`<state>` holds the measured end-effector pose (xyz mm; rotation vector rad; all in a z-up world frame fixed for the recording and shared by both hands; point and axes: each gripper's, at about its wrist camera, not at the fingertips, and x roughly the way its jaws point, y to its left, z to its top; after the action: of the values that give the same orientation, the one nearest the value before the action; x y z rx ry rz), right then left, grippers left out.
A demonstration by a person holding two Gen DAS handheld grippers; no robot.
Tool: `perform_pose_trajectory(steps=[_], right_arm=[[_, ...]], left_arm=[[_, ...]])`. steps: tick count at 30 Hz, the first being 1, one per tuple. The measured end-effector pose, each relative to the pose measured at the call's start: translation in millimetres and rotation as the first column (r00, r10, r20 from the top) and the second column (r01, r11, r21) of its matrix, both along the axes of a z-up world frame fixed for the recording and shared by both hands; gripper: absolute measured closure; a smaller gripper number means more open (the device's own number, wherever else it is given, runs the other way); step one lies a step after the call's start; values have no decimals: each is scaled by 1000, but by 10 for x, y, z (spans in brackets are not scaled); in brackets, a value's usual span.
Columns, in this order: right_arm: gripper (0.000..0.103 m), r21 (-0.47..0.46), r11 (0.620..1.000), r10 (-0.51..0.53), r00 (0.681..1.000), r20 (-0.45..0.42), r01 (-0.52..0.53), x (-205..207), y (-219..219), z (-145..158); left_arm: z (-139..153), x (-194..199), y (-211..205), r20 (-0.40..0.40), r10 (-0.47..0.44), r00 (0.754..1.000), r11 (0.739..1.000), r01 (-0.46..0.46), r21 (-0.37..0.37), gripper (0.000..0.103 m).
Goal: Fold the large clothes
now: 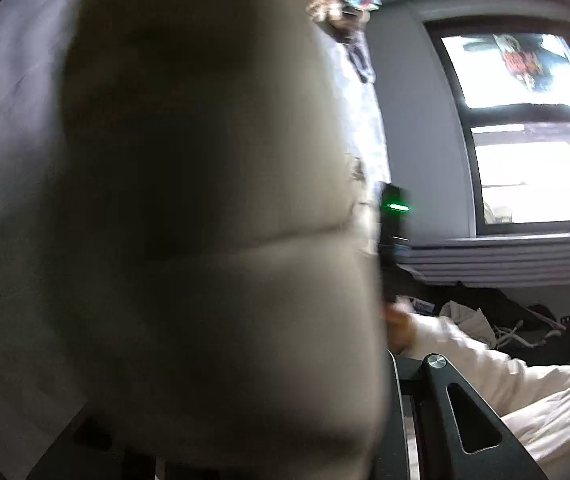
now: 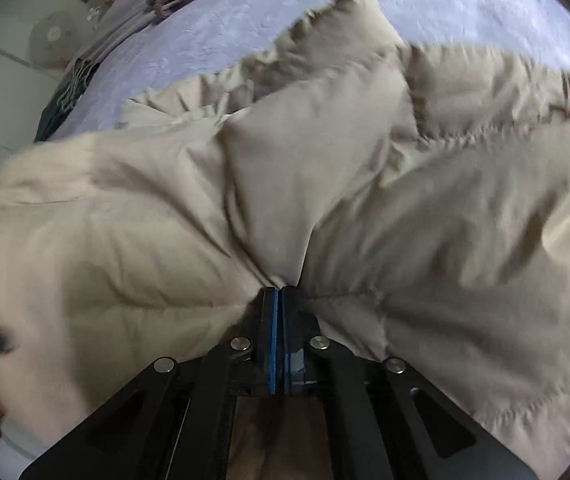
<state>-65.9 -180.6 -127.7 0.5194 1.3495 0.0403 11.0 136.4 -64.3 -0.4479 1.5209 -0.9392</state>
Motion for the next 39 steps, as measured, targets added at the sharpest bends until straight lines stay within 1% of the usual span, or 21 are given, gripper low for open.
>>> perform_pose_trajectory(steps=[2,6,11,12,14,15,16,17,18,19,21,25,27,30,31,33,34,35,36,37,39], right_arm=[[103,57,998,-26,1000,-1,26,2,-75,-106],[103,147,988,-40,999,-1,40,14,-187,-238],[103,261,962,-77,997,1,74,-13,-324,-352],[103,277,957,-84,996,-2,81,-22,-321,-364],[103,330,939,-94,995,-22,96,-21,-391,-368],[103,347,932,-100,995,-27,103,-35,-441,-338],[103,357,928,-106,994,-25,108,-55,-494,-302],[103,367,923,-115,993,-20,114,-98,-581,-242],[103,367,923,-123,992,-12,119,-154,-675,-175],[103,359,925,-132,991,2,123,-223,-778,-96],[103,332,933,-153,988,24,136,-367,-966,44],[100,292,930,-251,966,55,225,-857,-1491,299],[100,266,927,-291,955,57,266,-1066,-1658,385],[100,206,925,-335,941,48,319,-1384,-1829,513],[99,190,922,-352,935,48,337,-1503,-1876,567],[83,192,913,-377,924,65,359,-1709,-1942,683],[57,213,906,-392,915,96,366,-1838,-1951,791],[44,237,901,-400,907,134,363,-1952,-1938,914],[29,254,901,-398,904,158,353,-2070,-1964,997],[29,284,903,-381,905,187,322,-2126,-1900,1099],[29,340,905,-340,916,214,257,-2117,-1801,1202]], left_arm=[[218,-84,-342,32,-13,999,999,11,45,73],[456,-233,-995,81,-57,995,992,47,114,73],[551,-357,-1596,116,-85,990,977,59,207,73],[557,-367,-1701,118,-87,989,973,59,223,69],[566,-373,-1842,114,-81,990,972,53,229,68],[561,-435,-1784,112,-83,990,972,55,231,68],[564,-439,-1784,113,-86,990,971,58,231,63],[564,-455,-1852,109,-97,989,972,70,225,55],[557,-470,-1937,91,-102,991,977,82,195,39],[550,-470,-1924,76,-104,992,981,90,173,26],[480,-482,-2110,47,-138,989,982,131,133,19],[146,-526,-2420,-4,-227,974,972,227,55,19],[-11,-533,-2555,-9,-241,970,970,241,28,19],[-260,-539,-2735,30,-236,971,970,234,57,19],[-281,-522,-2750,38,-234,972,971,231,65,19],[-292,-577,-2793,59,-228,972,971,222,92,19],[-286,-584,-2850,66,-231,971,969,224,102,19],[-267,-613,-2876,83,-244,966,965,233,121,19],[-282,-673,-3028,96,-251,963,962,237,134,19],[-242,-676,-3214,107,-258,960,959,241,147,19],[-190,-669,-3311,132,-271,953,953,247,173,19]])
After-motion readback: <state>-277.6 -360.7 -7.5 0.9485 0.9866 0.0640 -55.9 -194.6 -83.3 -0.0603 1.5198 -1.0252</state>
